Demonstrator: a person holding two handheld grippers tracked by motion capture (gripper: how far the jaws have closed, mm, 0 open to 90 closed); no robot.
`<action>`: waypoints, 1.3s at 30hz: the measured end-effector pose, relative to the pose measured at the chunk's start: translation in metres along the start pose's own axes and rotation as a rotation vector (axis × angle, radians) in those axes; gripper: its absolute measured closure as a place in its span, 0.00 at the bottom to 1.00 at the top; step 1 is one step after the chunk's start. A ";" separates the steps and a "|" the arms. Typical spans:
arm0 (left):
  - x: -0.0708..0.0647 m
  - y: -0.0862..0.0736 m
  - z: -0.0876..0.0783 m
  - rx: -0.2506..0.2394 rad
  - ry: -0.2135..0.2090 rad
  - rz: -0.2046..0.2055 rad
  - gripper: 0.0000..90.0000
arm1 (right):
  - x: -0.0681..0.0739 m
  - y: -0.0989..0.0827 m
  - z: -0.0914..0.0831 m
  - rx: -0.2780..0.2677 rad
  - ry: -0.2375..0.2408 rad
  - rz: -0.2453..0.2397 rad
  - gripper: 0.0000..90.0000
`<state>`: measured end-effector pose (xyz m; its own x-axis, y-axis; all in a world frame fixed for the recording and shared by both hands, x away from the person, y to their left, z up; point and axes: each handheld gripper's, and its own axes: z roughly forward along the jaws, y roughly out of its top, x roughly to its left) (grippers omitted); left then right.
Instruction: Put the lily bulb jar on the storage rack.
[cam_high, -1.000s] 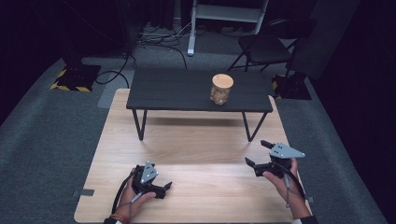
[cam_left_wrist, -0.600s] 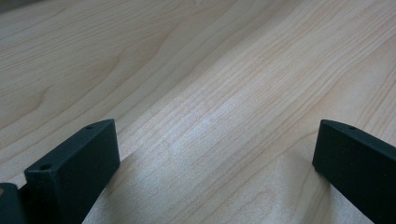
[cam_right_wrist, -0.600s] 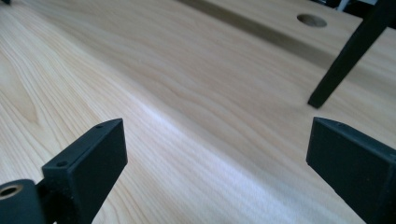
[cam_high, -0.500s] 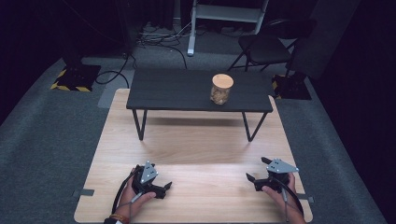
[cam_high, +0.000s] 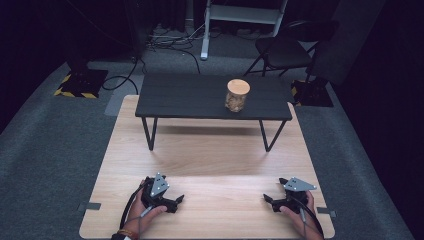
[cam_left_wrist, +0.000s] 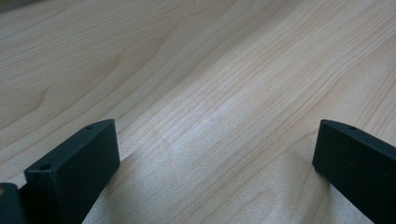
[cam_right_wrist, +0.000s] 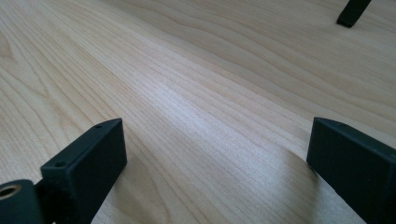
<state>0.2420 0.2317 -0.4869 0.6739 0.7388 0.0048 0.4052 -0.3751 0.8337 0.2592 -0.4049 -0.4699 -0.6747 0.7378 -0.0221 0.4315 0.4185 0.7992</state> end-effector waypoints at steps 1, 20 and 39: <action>0.000 0.000 0.000 0.000 0.000 0.000 0.01 | -0.001 -0.002 0.000 -0.006 0.003 0.011 0.05; 0.000 0.000 0.000 0.000 0.000 0.000 0.01 | -0.001 -0.013 0.000 -0.043 -0.005 0.018 0.02; 0.000 0.000 0.000 0.000 0.000 0.001 0.01 | 0.000 -0.013 0.000 -0.042 -0.010 0.022 0.02</action>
<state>0.2418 0.2317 -0.4870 0.6741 0.7386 0.0059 0.4046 -0.3760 0.8336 0.2539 -0.4101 -0.4802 -0.6592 0.7519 -0.0095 0.4205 0.3791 0.8243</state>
